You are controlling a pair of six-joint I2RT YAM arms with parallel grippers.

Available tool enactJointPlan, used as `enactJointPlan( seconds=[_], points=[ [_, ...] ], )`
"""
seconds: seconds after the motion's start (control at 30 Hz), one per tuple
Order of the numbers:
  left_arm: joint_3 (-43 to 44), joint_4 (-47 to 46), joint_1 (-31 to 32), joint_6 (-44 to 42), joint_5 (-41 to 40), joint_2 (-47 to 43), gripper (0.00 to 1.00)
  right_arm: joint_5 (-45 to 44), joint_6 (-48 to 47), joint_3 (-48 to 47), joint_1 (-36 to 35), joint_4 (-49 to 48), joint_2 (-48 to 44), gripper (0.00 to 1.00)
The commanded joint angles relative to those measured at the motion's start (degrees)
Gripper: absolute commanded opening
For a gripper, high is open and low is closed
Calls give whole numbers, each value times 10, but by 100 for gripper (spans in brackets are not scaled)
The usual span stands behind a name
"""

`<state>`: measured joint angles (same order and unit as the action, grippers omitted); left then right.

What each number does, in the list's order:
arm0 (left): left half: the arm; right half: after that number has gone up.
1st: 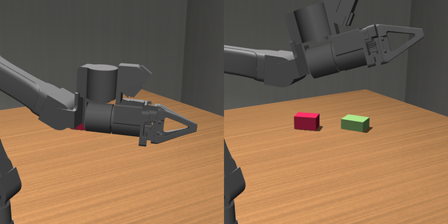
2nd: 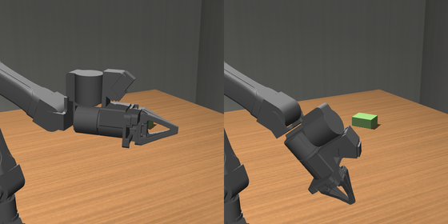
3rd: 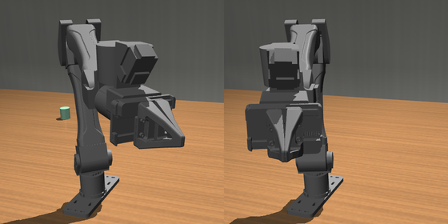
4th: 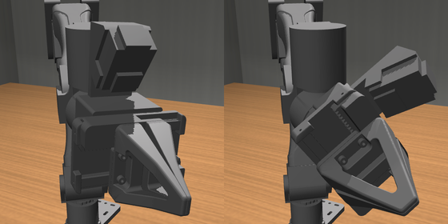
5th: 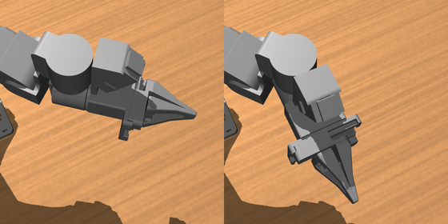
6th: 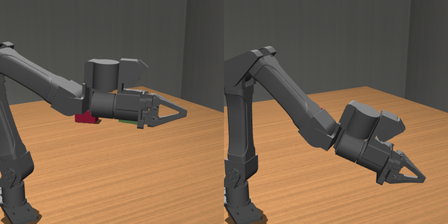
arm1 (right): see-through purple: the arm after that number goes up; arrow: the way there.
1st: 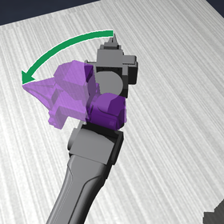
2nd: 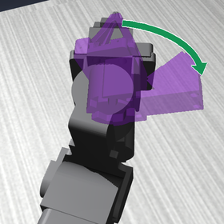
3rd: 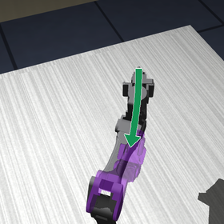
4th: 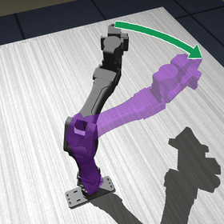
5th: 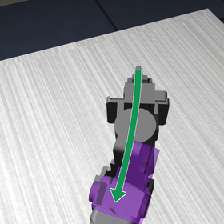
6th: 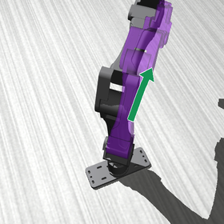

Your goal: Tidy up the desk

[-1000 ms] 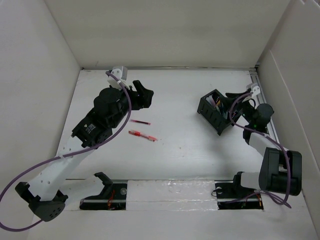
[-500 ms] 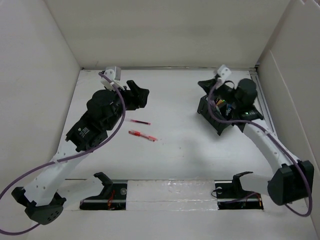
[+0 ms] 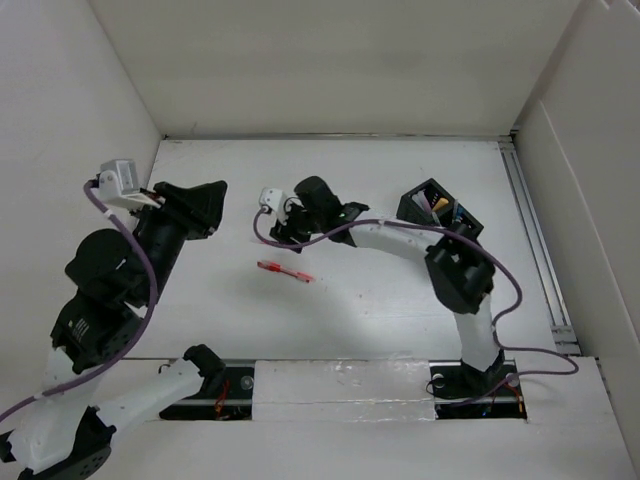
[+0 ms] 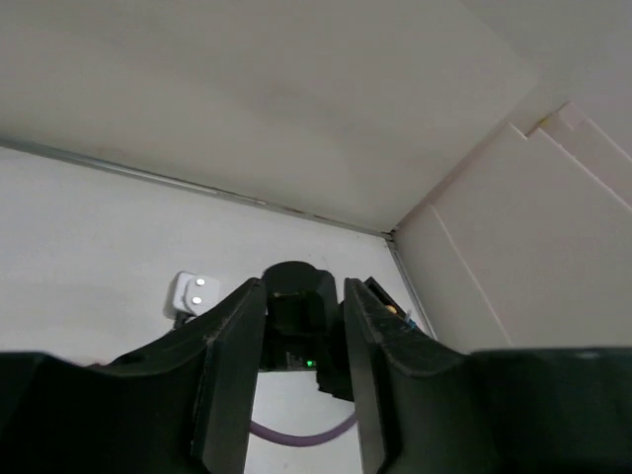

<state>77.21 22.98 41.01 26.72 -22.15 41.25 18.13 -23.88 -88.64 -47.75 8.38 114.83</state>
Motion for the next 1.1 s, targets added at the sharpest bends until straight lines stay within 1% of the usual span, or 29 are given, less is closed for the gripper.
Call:
enactJointPlan(
  seconds=[0.0,0.03,0.1,0.13,0.2,0.23,0.3,0.33,0.43,0.47,0.63,0.7,0.73,0.77,0.83,0.87,0.9,0.93,0.97,1.07],
  points=[
    [7,21,-2,11,-20,-14,34,-27,-17,-126,-16,58,71,64],
    [3,23,-2,11,-21,-19,42,-30,-19,-150,-16,78,93,65],
    [2,29,-2,9,-16,-25,48,-34,-20,-187,-21,84,144,66],
    [0,32,-2,7,-14,-26,53,-32,-18,-224,-21,93,160,66],
    [-3,34,-2,-1,-7,-32,56,-31,-10,-267,-21,108,206,66],
    [-6,36,-2,-4,-6,-32,58,-29,-8,-314,-21,124,222,65],
    [-8,40,-2,-11,-3,-34,58,-13,-4,-376,-21,157,262,64],
    [-9,43,-2,-13,0,-33,59,-11,-3,-439,-21,190,304,63],
    [-8,47,-2,-25,0,-37,59,-16,8,-482,-26,204,345,61],
    [-6,50,-2,-34,-3,-38,60,-6,28,-472,-26,184,348,59],
    [-5,51,-2,-47,-11,-37,61,2,51,-437,-26,168,349,57],
    [-6,51,-2,-52,-14,-36,61,-14,54,-428,-32,170,349,49],
    [-7,50,-2,-54,-14,-35,61,-19,55,-416,-32,169,347,44],
    [-7,47,-2,-54,-15,-35,61,-25,57,-409,-32,168,344,28],
    [-7,44,-2,-58,-15,-33,61,-33,56,-373,-32,152,326,15],
    [-8,39,-2,-58,-14,-30,61,-32,52,-337,-32,124,301,0],
    [-8,39,-2,-59,-14,-30,61,-32,52,-337,-32,124,301,0],
    [-10,37,-2,-58,-14,-28,61,-25,49,-299,-24,86,275,0],
    [-11,33,-2,-59,-9,-24,61,-19,46,-282,-19,67,263,0],
    [-15,27,-2,-58,9,-9,62,29,29,-241,7,10,208,0]
  ],
)
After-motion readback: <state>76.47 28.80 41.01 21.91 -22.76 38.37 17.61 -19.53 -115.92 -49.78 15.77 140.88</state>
